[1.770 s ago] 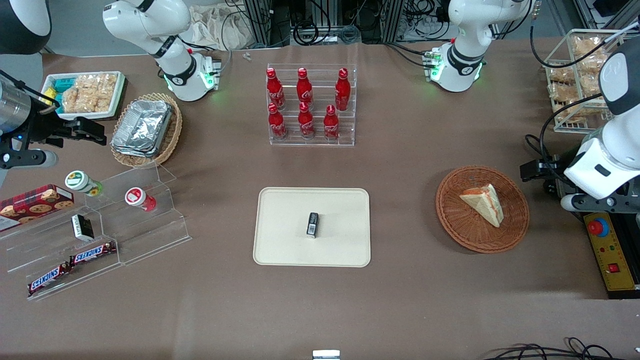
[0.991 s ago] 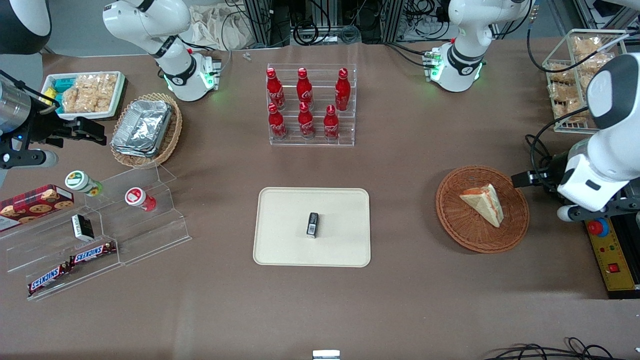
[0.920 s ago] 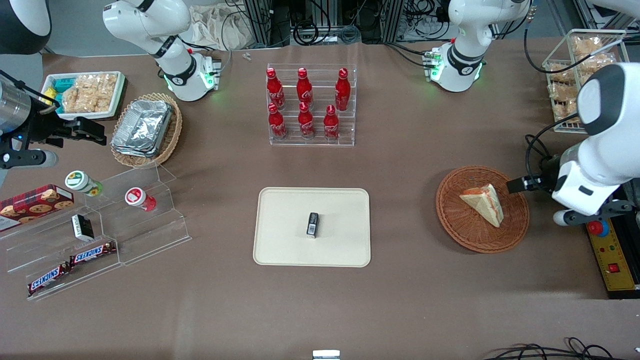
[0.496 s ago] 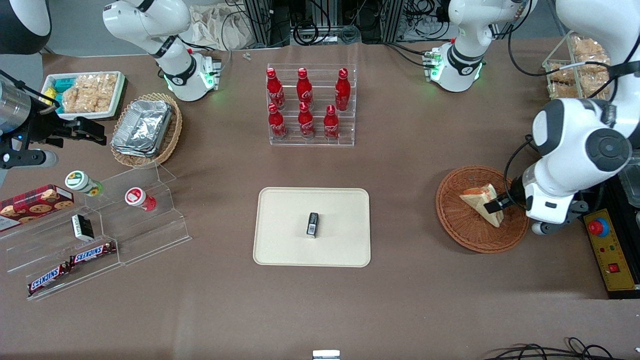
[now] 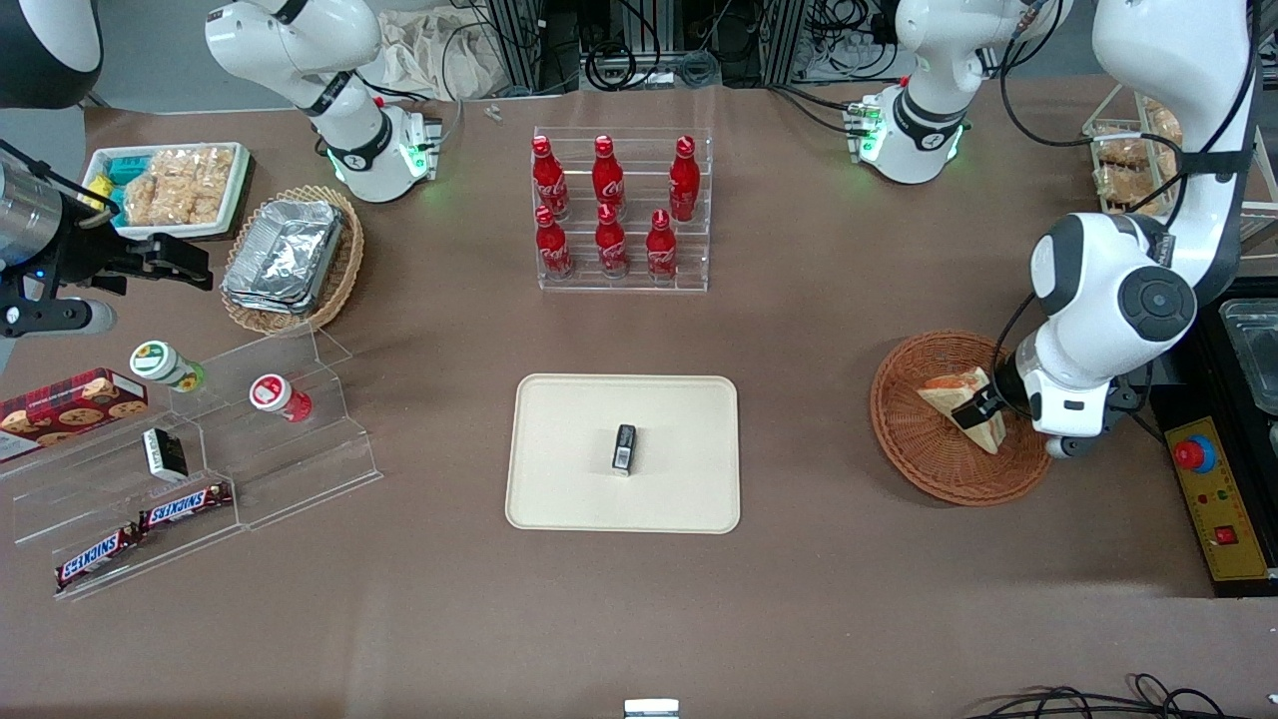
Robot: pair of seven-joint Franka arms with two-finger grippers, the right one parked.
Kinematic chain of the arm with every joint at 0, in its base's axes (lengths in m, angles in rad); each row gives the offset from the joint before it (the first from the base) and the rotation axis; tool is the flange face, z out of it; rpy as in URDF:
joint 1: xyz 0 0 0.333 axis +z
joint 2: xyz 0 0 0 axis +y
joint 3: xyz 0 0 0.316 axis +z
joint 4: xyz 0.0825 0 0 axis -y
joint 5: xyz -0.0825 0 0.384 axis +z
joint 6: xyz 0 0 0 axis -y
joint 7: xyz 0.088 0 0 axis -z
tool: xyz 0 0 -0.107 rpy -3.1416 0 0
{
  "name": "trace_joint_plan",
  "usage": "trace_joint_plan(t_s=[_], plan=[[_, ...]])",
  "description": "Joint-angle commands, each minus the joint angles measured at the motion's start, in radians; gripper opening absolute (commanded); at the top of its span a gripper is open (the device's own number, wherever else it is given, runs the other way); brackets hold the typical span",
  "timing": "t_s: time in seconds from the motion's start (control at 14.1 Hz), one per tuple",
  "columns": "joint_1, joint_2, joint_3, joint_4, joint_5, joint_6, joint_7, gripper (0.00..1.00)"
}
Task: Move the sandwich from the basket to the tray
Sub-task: 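Move the left gripper over the wicker basket toward the wrapped sandwich, then lower the left gripper and close it on the wrapped sandwich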
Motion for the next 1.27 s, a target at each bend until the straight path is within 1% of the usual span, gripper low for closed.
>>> trace_joint_plan(t_s=[0.0, 0.14, 0.85, 0.99, 1.13, 1.2], plan=[[0.004, 0.004, 0.002, -0.042, 0.020, 0.055, -0.035, 1.00], [0.004, 0.016, 0.002, -0.065, 0.020, 0.106, -0.062, 1.00], [0.004, 0.067, 0.018, -0.058, 0.036, 0.106, -0.084, 1.00], [0.001, 0.060, 0.016, 0.006, 0.037, 0.032, -0.108, 1.00], [-0.001, 0.058, 0.015, 0.060, 0.072, -0.065, -0.099, 1.00], [-0.002, 0.055, 0.013, 0.054, 0.092, -0.073, -0.101, 1.00]])
